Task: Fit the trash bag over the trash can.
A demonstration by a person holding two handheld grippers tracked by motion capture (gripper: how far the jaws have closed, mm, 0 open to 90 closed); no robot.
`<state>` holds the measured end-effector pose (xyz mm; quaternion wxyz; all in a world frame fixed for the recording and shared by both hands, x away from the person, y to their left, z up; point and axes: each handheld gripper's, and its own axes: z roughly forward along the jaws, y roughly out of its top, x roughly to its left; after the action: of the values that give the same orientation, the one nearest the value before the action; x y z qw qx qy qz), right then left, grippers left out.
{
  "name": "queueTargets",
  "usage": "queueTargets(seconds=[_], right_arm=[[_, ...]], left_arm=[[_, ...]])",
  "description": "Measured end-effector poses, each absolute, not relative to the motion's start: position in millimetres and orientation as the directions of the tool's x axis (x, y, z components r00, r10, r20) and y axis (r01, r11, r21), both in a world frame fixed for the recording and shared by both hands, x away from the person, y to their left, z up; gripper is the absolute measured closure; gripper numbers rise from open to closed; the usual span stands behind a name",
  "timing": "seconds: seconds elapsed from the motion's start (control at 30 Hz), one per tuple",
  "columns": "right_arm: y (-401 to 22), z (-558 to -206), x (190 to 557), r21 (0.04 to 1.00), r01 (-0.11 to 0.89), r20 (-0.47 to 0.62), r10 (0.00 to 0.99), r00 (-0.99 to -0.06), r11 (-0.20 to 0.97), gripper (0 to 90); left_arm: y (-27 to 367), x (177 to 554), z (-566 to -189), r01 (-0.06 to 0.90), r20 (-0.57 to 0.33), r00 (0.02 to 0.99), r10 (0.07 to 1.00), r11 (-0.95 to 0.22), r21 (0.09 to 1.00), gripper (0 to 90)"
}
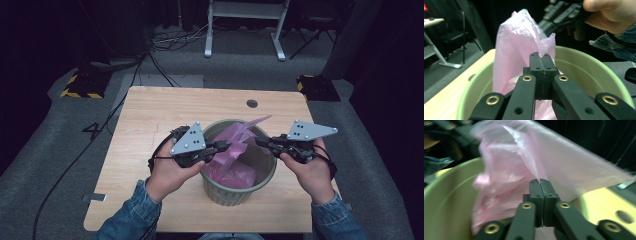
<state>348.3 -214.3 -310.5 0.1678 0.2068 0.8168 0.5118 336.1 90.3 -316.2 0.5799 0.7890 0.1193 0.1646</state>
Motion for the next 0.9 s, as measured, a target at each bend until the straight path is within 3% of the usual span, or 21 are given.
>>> queueTargets(seconds=[0.3, 0.63, 0.67, 0.77, 0.9], right_arm=[[-231, -316, 319, 0.877, 0.235, 0.009, 0.475, -0.88, 0.42, 90.0], [-245, -323, 311, 0.873, 0.259, 0.031, 0.483, -0.875, 0.413, 90.0], [-245, -322, 311, 0.876, 0.255, 0.029, 0.482, -0.876, 0.411, 88.7], [-242, -318, 313, 0.892, 0.23, 0.012, 0.488, -0.873, 0.389, 69.1], [-232, -310, 316, 0.903, 0.184, -0.028, 0.48, -0.877, 0.389, 58.8]], left_arm=[[104, 349, -319, 0.019, 0.111, 0.885, 0.451, -0.274, 0.961, 90.0], [113, 359, -320, 0.037, 0.097, 0.863, 0.496, -0.252, 0.967, 90.0], [113, 358, -321, 0.037, 0.096, 0.864, 0.494, -0.253, 0.967, 90.0], [110, 355, -322, 0.028, 0.103, 0.873, 0.477, -0.259, 0.965, 90.0], [106, 352, -321, 0.017, 0.111, 0.88, 0.461, -0.266, 0.964, 90.0]])
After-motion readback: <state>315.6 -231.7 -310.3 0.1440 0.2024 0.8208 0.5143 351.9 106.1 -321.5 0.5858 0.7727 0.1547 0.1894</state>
